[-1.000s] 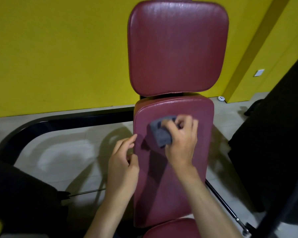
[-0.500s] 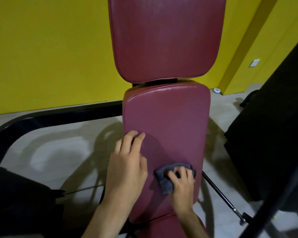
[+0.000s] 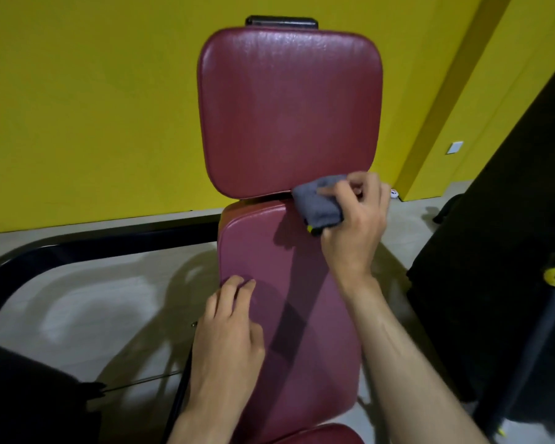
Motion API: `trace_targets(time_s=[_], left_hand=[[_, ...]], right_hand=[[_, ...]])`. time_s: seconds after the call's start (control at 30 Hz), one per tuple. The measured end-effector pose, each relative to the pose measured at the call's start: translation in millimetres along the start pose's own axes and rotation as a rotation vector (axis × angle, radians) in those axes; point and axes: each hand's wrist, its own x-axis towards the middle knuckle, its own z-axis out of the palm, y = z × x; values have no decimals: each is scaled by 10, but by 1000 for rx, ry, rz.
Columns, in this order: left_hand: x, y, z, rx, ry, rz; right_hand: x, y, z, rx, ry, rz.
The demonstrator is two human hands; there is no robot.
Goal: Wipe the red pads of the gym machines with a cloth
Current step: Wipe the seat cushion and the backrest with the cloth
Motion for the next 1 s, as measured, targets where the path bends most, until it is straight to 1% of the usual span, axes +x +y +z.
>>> trace_targets(time_s=[0.07,0.13,0.27,0.33,0.4,0.47,0.6,0.7,0.8,0.93,1.0], left_hand=[[4,1,31,-9,8,-9],[-6,-2,65,-25,27,-19],[-25,-19,155,-26,83,-22],[-28,-36,197,-10,110,-3],[-36,-45,222,-3,128,9],[-41,-41,226,-5,130,0],[-41,-14,181,-22,114,-11],[-30,0,163,-38,115,-19],[-24,-29,195,-37,153,1],[-74,-15,222,87,199,89],[-134,-36,248,131,206,132]], right_hand=[[-463,178,8,-18,-51,3],[-1088,435,-22,-54,-128,45],[-2334,866,-207,-123,-456,168],[-2581,939,-295,-119,-537,215],[-2447,912,-304,-101,-511,259],[-2059,808,-274,-72,-417,289],[-780,481,-182,20,-150,193],[-53,297,-79,29,-52,131],[-117,347,-37,55,-31,102],[-786,757,-87,40,-59,159],[-1263,977,-119,34,-95,185]])
